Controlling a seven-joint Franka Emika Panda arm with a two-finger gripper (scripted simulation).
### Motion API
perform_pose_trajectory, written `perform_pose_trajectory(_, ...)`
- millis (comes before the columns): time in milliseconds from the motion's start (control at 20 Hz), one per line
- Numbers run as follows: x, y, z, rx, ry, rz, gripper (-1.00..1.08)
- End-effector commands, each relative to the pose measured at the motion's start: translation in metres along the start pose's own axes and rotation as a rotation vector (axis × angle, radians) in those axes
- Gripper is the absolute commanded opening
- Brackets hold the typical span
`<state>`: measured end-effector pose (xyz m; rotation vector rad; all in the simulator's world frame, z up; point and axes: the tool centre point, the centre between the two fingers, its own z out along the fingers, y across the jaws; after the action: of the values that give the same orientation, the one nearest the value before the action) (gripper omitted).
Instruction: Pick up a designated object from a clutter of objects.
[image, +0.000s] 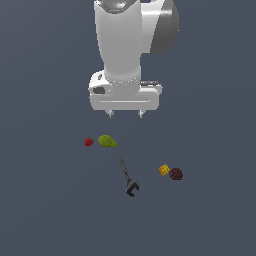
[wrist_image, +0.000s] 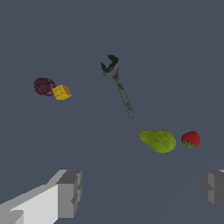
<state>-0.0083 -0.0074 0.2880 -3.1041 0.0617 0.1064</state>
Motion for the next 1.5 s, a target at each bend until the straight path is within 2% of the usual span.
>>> perform_pose_trajectory(0, 0.0, -0.001, 0.0, 0.0, 0.0, -0.002, 1.0)
perform_pose_trajectory(350, 0.013, -0.011, 0.013, -0.01, 0.004, -0.033, 1.0)
perform_pose_trajectory(650, 0.035, -0.032, 0.04, -0.028, 0.012, -0.096, 1.0)
perform_pose_trajectory(1150, 0.08, -0.096, 0.121, -0.054, 0.036, -0.269, 1.0)
perform_pose_trajectory(1450, 0.094, -0.135, 0.17, -0.055, 0.049, -0.361, 1.0)
